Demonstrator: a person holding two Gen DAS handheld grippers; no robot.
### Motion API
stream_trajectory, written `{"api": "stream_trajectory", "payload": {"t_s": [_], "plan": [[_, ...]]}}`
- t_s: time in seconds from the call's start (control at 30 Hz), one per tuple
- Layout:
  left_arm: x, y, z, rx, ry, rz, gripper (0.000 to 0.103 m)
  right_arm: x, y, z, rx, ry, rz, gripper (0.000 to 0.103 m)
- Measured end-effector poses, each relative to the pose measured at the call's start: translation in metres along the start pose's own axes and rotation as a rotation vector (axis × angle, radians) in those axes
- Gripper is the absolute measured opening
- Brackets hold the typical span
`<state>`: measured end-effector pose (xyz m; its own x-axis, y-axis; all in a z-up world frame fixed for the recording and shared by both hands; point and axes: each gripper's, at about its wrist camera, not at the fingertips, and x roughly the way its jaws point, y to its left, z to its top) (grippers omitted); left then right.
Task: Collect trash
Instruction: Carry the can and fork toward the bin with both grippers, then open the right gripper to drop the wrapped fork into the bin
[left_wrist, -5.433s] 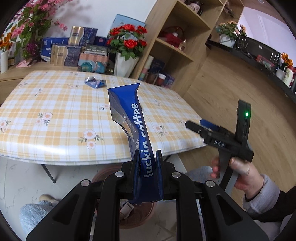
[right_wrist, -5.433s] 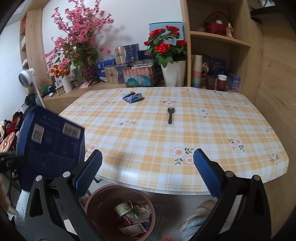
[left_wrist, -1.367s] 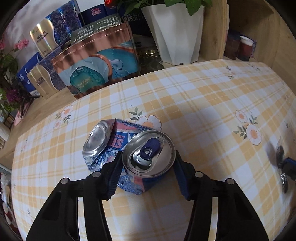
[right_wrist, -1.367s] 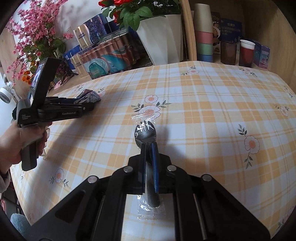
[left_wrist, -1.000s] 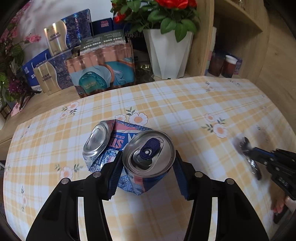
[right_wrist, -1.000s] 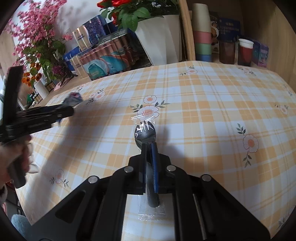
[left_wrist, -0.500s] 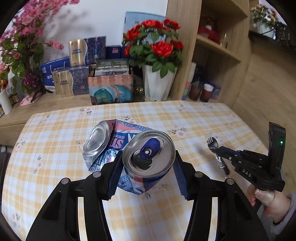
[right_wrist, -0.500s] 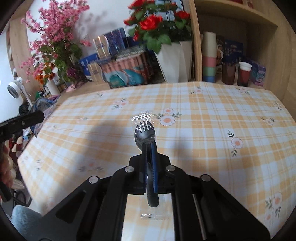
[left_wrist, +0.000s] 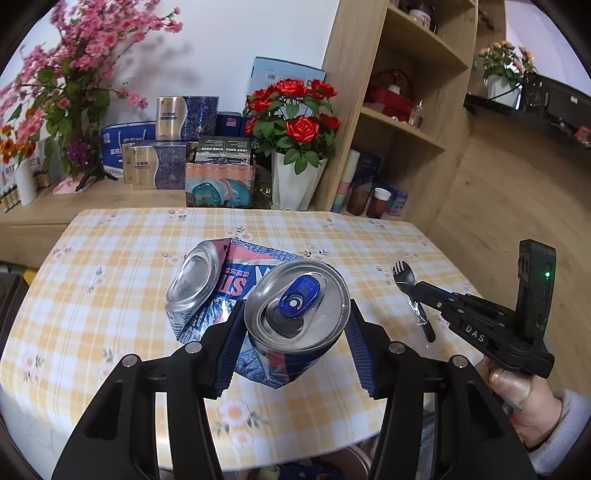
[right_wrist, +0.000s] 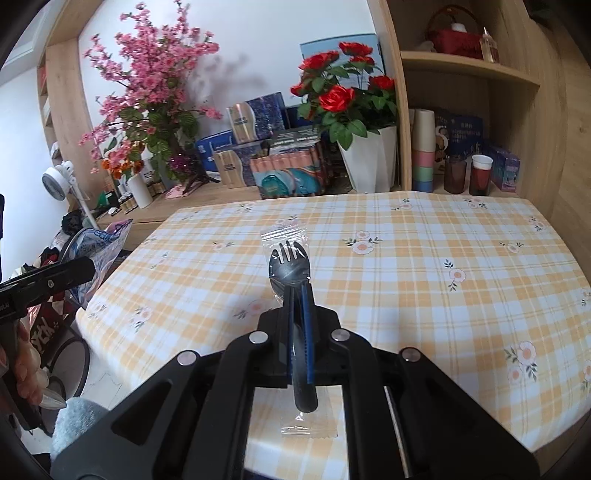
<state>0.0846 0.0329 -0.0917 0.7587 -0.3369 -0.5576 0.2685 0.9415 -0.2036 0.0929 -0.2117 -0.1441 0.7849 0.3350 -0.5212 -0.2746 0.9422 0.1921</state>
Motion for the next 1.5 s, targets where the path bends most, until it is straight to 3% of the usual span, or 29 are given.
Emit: {"api": "stream_trajectory", "payload": {"t_s": [0.33,0.73,1.0,1.17,1.27,1.4,1.5], "plan": [[-0.072,-0.009,-0.029,-0.028,-0.066,0.019,0.052,-0.044,0.029,-0.032,-0.023,0.001,0.031,0.008],[-0.12,-0.024,-0.073,-0.028,-0.082,0.029,0.052,-0.068,0.054,-0.083,-0.016,0.052,0.088,0.008],[-0.131,-0.026,-0.105,-0.037,-0.061,0.028,0.052,-0.07,0.067,-0.111,-0.022,0.106,0.109,0.009],[-0.13,-0.024,-0.106,-0.043,-0.062,0.029,0.052,-0.064,0.071,-0.112,-0.026,0.131,0.128,0.01],[-0.128,-0.025,-0.107,-0.04,-0.06,0.03,0.052,-0.061,0.072,-0.113,-0.027,0.137,0.142,0.021],[-0.121,-0.026,-0.11,-0.042,-0.042,0.025,0.052,-0.059,0.069,-0.114,-0.018,0.137,0.147,0.022],[-0.114,-0.027,-0.113,-0.039,-0.02,0.022,0.052,-0.062,0.064,-0.111,-0.003,0.119,0.139,0.031]]}}
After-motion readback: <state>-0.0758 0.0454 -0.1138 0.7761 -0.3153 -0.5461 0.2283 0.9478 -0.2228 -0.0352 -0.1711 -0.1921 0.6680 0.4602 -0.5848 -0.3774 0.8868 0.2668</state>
